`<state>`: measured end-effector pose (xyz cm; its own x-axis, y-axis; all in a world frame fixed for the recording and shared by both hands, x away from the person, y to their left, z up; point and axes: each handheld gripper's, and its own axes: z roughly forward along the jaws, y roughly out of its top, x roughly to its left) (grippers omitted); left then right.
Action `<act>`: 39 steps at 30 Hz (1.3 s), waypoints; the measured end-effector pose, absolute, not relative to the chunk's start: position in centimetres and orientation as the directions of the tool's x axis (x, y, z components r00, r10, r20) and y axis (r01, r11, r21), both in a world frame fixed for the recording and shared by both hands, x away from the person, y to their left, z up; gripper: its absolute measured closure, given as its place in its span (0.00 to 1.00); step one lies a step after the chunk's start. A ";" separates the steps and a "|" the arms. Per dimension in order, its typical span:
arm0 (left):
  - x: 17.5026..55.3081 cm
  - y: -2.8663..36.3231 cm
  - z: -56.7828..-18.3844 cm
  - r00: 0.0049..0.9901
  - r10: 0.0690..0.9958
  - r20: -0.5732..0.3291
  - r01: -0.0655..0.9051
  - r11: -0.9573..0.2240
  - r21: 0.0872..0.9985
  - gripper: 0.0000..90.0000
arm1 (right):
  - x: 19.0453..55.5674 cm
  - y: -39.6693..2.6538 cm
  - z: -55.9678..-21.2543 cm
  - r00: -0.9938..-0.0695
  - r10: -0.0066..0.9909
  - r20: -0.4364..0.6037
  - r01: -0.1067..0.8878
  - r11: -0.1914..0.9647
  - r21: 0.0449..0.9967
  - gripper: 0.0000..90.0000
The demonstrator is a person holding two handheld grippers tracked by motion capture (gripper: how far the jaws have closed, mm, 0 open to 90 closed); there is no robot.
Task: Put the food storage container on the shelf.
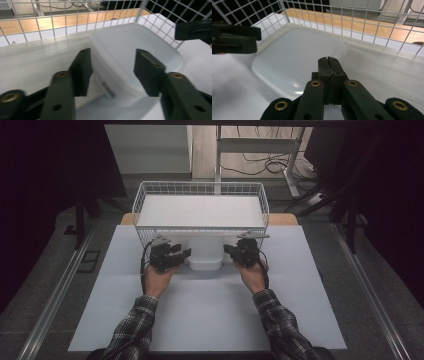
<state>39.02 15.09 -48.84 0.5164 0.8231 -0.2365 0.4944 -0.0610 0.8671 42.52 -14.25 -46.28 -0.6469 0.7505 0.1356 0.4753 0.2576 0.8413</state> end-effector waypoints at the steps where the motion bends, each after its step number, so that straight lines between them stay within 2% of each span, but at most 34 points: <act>1: 38.7 15.1 -48.8 0.520 0.820 -0.238 0.491 -0.059 0.869 0.47 | 42.5 -14.2 -46.3 -0.647 0.750 0.136 0.475 0.258 0.841 0.99; 5: 37.2 15.7 -48.4 0.555 0.800 -0.229 0.466 -0.071 0.882 0.30 | 41.2 -14.6 -46.3 -0.682 0.721 0.122 0.457 0.288 0.842 0.99; 7: 36.5 15.8 -48.4 0.567 0.789 -0.236 0.462 -0.067 0.884 0.27 | 41.0 -14.6 -46.3 -0.686 0.717 0.125 0.455 0.289 0.842 0.99; 10: 35.0 16.0 -48.4 0.577 0.785 -0.224 0.460 -0.087 0.884 0.17 | 40.0 -14.7 -46.2 -0.713 0.692 0.116 0.437 0.308 0.845 0.99; 14: 33.3 16.2 -48.8 0.586 0.777 -0.230 0.466 -0.090 0.880 0.12 | 39.3 -14.6 -46.1 -0.726 0.679 0.114 0.428 0.315 0.847 0.99; 17: 32.4 16.5 -48.9 0.590 0.774 -0.227 0.466 -0.097 0.879 0.09 | 38.7 -14.4 -46.0 -0.739 0.664 0.114 0.423 0.325 0.846 0.99; 21: 31.0 16.7 -49.1 0.585 0.795 -0.161 0.446 -0.149 0.883 0.08 | 37.9 -13.9 -46.0 -0.756 0.643 0.122 0.418 0.330 0.846 0.99; 27: 28.9 16.7 -49.9 0.603 0.788 -0.123 0.430 -0.191 0.882 0.06 | 37.2 -12.9 -46.6 -0.781 0.614 0.118 0.408 0.359 0.839 0.99; 33: 26.8 17.3 -50.7 0.598 0.792 -0.119 0.421 -0.185 0.888 0.05 | 36.7 -12.1 -47.4 -0.799 0.591 0.112 0.404 0.389 0.828 0.99; 39: 25.1 18.1 -51.4 0.572 0.809 -0.132 0.453 -0.178 0.873 0.06 | 36.7 -11.3 -48.5 -0.810 0.575 0.115 0.408 0.413 0.814 0.98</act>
